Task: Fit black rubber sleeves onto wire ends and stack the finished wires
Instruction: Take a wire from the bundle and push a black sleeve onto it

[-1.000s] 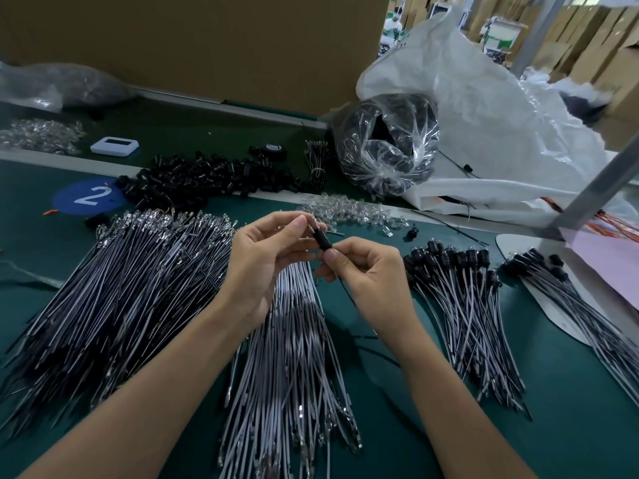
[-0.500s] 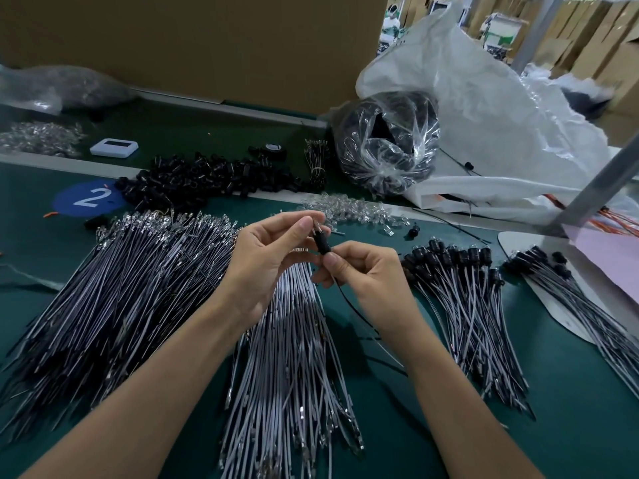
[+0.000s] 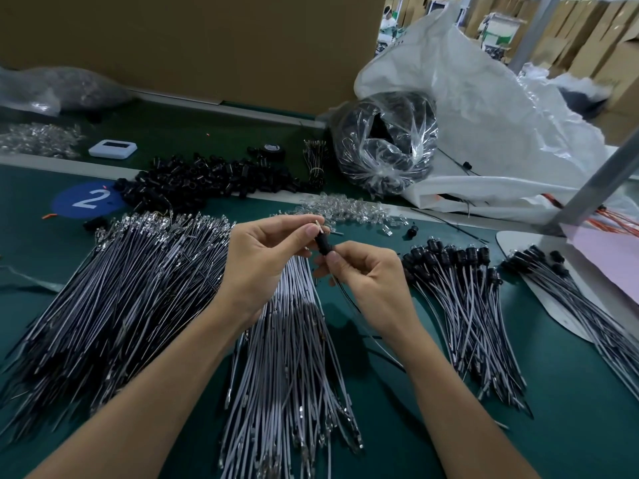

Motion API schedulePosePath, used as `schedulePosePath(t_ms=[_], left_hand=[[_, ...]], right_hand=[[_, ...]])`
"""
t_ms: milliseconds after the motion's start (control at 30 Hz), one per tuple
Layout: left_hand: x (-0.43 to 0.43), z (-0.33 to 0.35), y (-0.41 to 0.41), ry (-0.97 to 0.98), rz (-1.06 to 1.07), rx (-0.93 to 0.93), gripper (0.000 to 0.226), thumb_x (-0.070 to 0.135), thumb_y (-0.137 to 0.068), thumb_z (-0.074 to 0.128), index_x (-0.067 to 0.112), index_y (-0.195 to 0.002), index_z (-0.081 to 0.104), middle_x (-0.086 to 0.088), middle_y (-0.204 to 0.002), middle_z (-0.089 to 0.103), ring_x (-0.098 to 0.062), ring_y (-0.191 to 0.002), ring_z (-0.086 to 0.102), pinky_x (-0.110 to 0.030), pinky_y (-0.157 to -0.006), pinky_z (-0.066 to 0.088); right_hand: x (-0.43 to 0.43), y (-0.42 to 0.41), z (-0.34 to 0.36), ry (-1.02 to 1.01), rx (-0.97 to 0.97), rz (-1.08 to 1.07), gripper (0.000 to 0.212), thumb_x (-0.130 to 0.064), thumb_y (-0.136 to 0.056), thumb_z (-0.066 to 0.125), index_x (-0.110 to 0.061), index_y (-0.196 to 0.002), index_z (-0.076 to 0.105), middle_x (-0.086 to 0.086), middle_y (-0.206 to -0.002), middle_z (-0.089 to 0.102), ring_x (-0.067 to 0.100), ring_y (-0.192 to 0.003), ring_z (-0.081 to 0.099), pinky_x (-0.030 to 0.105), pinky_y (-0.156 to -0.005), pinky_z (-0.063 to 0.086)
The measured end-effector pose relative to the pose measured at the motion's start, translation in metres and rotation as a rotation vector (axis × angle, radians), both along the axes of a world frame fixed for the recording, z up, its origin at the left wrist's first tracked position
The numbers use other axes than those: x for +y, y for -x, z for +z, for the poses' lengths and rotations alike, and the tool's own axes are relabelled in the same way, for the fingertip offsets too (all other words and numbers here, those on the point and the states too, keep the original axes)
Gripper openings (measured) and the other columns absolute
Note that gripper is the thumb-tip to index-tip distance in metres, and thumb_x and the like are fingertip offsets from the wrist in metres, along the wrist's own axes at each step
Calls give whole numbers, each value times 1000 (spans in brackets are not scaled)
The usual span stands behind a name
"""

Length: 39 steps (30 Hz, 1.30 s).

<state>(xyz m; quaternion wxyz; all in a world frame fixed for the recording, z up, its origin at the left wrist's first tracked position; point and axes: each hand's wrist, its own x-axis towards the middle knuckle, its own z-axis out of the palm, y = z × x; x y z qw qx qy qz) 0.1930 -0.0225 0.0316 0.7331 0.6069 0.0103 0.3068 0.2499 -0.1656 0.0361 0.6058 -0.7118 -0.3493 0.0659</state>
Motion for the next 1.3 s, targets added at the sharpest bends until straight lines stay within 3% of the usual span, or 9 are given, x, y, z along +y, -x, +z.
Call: schedulePosePath(t_ms=[67,167,267,333,400,567,767,900,1300], left_hand=[[-1,0,0,-30,6,-7,17,17,-78,71,10,-94,75,-1,-89,77,-10,-81,72,-18,-67,54],[-3,0,0,-28,10,-9,17,17,-78,71,11,-93,75,0,-88,77,-10,-80,72,-18,-67,55],[-4,1,0,-16,7,-15,16,16,-79,71,11,-93,75,0,-87,77,-10,-81,72,-18,-68,55],[-4,1,0,-11,7,-13,15,15,-80,71,11,-94,75,-1,-88,77,-10,-82,72,-18,-69,55],[-4,1,1,-4,12,-9,14,14,-81,71,11,-94,76,-2,-89,77,-10,-83,72,-19,-69,55],[-5,1,2,4,13,0,15,18,-79,72,14,-93,77,-2,-89,78,-10,-83,72,-19,-68,54],[-7,2,2,-6,13,24,18,20,-77,73,12,-93,76,-2,-89,77,-10,-83,72,-19,-68,54],[-7,3,2,17,18,30,15,18,-76,72,13,-90,76,0,-87,77,-9,-80,71,-19,-67,54],[-10,5,4,138,4,57,13,21,-70,76,16,-82,79,-5,-89,77,-12,-81,71,-19,-67,53]], right_hand=[[0,0,-1,21,-36,-20,20,-4,-95,60,-13,-82,72,-6,-73,71,2,-68,62,18,-65,47],[-1,-1,-3,46,-94,-53,19,-5,-95,59,-10,-80,68,1,-73,69,25,-69,62,39,-66,50],[-1,-2,-6,78,-190,-81,18,-7,-95,60,-9,-78,67,8,-69,66,35,-68,57,45,-62,47],[-1,-2,-7,101,-245,-114,18,-9,-94,61,-13,-77,67,3,-64,63,30,-60,55,41,-55,44],[-1,-3,-7,105,-280,-144,16,-10,-94,63,-14,-79,69,-8,-62,63,15,-55,54,26,-51,41],[-1,-3,-7,121,-296,-156,13,-8,-93,63,-10,-83,72,-13,-69,67,0,-61,59,10,-58,40],[-2,-4,-6,127,-289,-162,13,-8,-93,63,-10,-84,73,-11,-72,70,2,-65,64,18,-63,50],[-1,-2,-6,125,-277,-161,13,-9,-93,63,-12,-84,73,-13,-72,69,0,-65,63,12,-63,45],[0,0,-4,93,-280,-191,14,-9,-92,64,-12,-83,74,-9,-71,70,3,-62,60,15,-59,43]])
